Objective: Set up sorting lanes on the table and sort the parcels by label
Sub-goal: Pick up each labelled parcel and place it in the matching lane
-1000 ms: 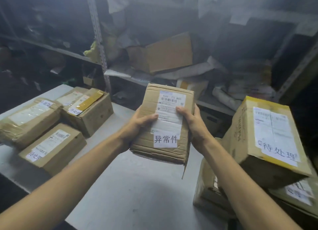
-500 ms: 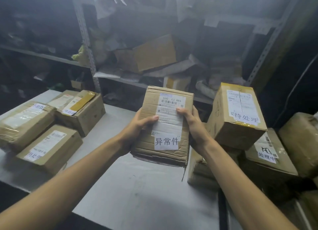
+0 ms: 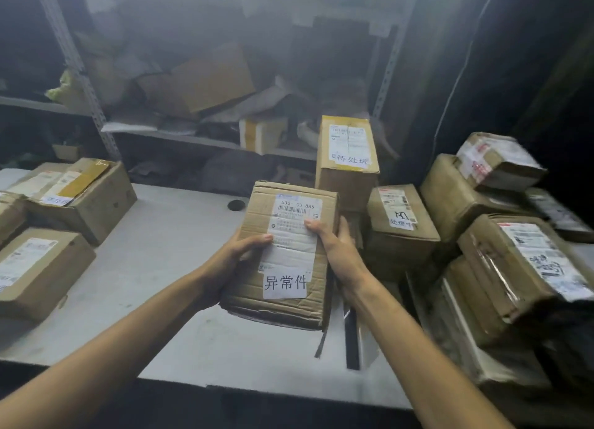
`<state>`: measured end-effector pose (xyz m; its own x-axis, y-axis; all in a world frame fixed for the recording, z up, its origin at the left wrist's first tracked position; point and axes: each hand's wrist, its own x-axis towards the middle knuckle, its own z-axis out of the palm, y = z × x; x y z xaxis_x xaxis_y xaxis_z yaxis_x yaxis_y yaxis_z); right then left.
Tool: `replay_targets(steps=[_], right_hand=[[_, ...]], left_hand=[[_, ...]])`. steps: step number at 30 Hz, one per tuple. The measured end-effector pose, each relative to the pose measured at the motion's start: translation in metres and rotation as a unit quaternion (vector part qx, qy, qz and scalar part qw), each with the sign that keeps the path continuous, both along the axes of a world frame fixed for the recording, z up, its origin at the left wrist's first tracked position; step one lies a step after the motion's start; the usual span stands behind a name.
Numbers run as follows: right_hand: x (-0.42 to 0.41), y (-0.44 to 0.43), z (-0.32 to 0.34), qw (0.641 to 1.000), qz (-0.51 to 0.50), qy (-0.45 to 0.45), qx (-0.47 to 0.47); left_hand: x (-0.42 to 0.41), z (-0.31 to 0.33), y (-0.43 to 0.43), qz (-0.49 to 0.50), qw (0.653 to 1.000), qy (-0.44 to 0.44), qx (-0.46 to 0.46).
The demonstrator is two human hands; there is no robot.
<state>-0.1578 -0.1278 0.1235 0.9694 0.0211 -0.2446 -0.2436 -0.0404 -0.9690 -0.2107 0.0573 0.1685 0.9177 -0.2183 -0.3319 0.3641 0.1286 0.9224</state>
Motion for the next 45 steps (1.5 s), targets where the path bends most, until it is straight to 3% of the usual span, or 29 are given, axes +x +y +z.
replay_targets(steps=[9,16,21,35,45], right_hand=[[-0.08,-0.164,0.015,0.995,-0.086,-0.039,0.018],[-0.138,-0.287,0.058,0.989,-0.112,-0.101,0.011],[-0.149,-0.35,0.083,0.987,-0.129,-0.1,-0.012],[-0.097,-0.495,0.109,0.982,-0.164,-0.074,-0.057],[-0.017,-0.584,0.106,0.992,-0.113,-0.062,0.017]], left_hand=[[-0.049,0.005,-0.162,-0.073,0.997,0.003,-0.03],[-0.078,0.031,-0.28,-0.143,0.985,-0.059,-0.082],[-0.081,0.051,-0.34,-0.172,0.975,-0.12,-0.069],[0.008,0.068,-0.482,-0.211,0.966,-0.142,-0.047],[0.062,0.065,-0.569,-0.184,0.978,-0.087,0.042]])
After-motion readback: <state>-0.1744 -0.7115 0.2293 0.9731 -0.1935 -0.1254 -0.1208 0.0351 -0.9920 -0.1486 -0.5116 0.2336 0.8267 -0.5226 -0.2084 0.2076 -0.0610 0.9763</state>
